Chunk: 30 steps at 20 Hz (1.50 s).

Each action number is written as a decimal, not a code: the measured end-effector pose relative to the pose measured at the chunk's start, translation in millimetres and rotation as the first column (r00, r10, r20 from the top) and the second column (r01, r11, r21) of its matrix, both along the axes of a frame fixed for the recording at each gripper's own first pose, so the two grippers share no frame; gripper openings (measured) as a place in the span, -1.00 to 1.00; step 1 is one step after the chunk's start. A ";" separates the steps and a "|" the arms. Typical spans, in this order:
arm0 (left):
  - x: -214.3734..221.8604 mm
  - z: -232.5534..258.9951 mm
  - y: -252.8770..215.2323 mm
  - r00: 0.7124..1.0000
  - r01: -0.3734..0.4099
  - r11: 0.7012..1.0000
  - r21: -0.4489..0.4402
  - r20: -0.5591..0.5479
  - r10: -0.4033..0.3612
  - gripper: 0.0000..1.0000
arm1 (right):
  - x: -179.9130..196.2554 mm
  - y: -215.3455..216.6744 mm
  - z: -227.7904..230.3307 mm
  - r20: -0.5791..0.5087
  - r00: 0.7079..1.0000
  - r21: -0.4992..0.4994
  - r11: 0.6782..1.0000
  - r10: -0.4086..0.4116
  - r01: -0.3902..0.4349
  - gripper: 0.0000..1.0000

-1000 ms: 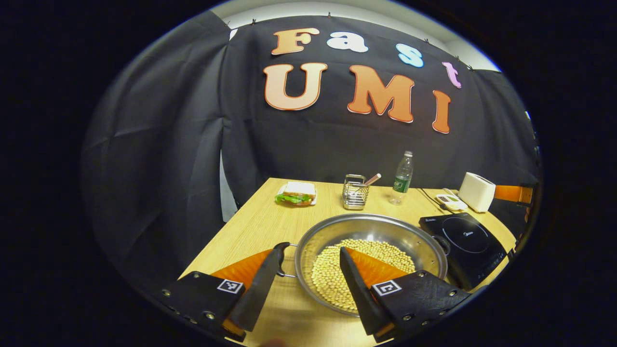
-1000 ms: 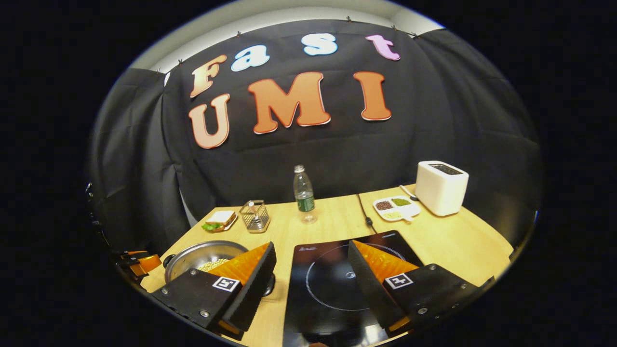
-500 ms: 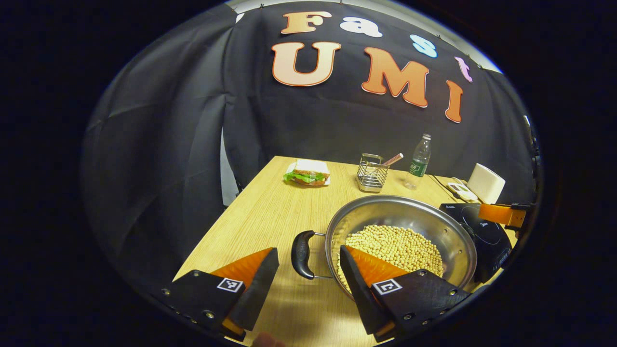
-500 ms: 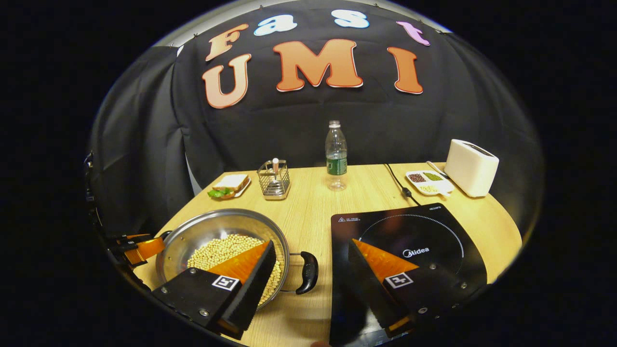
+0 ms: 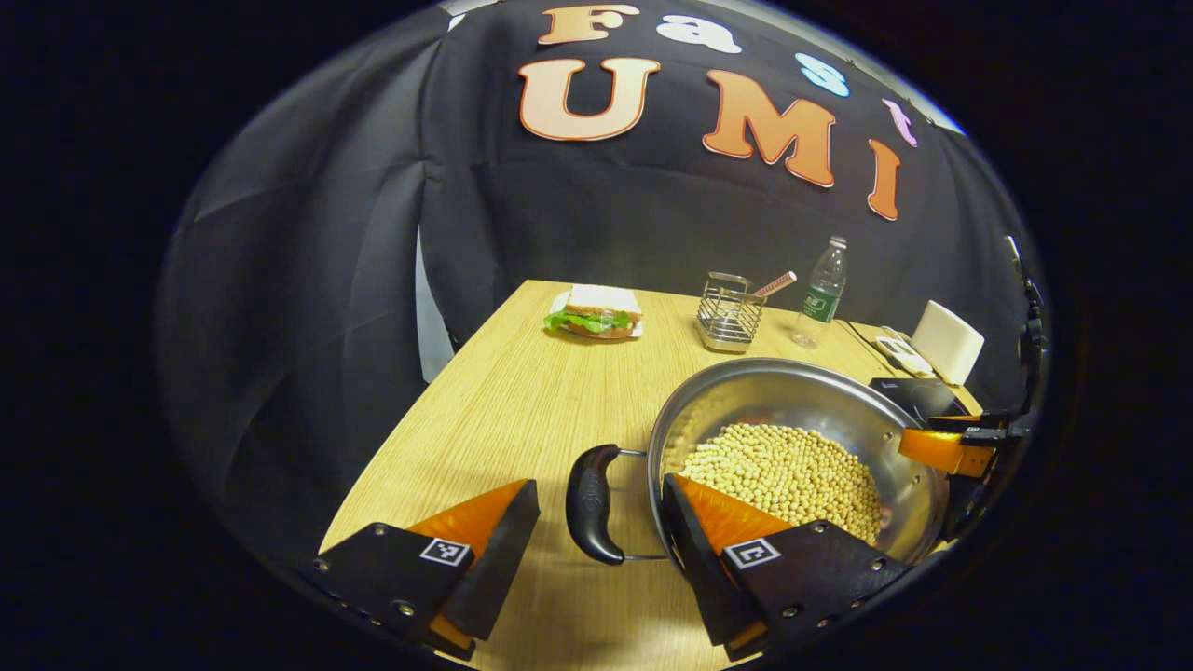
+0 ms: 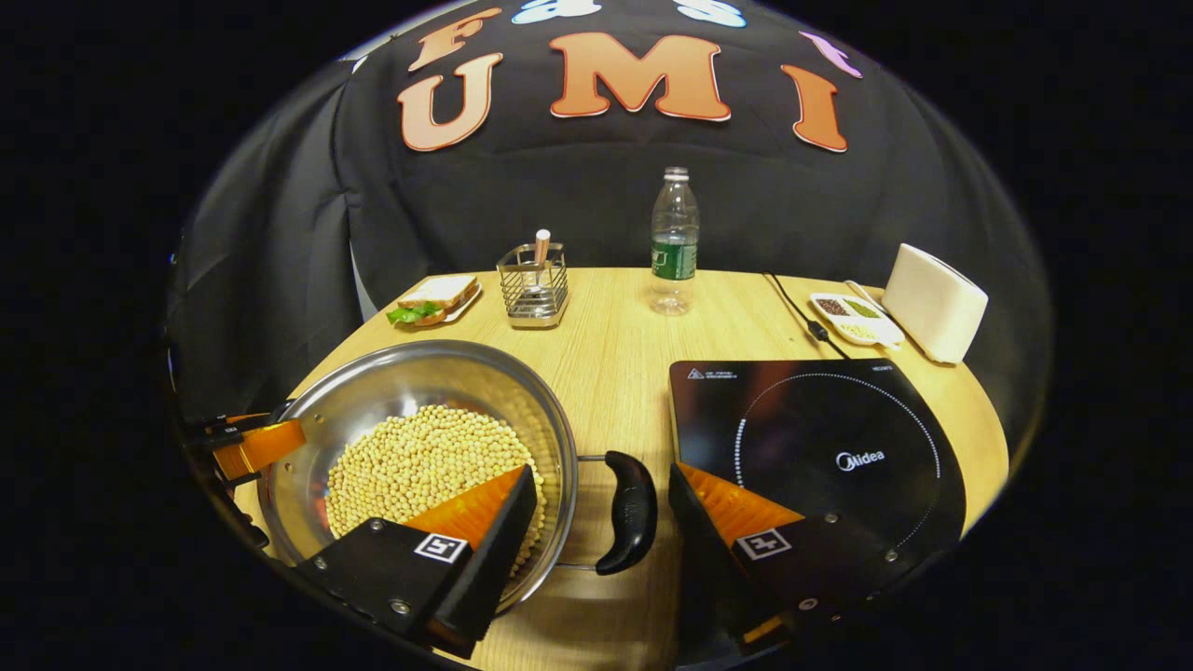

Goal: First push the handle of the pot to place it horizontally, then grasp the pot with both hands and set it on the induction cooktop.

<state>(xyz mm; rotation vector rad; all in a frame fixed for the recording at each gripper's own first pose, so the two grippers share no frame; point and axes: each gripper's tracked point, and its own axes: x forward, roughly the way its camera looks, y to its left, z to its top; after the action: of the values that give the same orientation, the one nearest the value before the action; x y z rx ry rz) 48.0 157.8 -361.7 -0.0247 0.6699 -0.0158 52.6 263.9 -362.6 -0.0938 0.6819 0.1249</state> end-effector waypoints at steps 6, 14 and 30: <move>-3.3 2.2 -7.7 1.000 -0.020 1.000 -0.018 -0.019 0.020 0.08 | 1.3 -5.0 -3.8 -0.025 0.999 -0.001 1.000 -0.024 0.024 0.20; -17.1 32.3 -30.8 0.999 -0.036 0.999 -0.011 0.013 0.037 0.06 | -4.7 -23.3 35.4 0.017 1.000 0.025 1.000 -0.010 0.009 0.09; -12.5 73.8 -145.0 0.996 0.067 0.998 0.001 0.052 -0.067 0.06 | -15.4 -131.9 87.9 0.085 0.993 0.048 0.996 -0.082 0.078 0.08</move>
<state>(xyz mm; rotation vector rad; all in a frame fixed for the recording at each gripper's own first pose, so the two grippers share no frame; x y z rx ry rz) 35.6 12.8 -287.9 -0.0025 0.6187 -0.0811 37.2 131.9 -274.7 -0.0287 0.5945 0.0590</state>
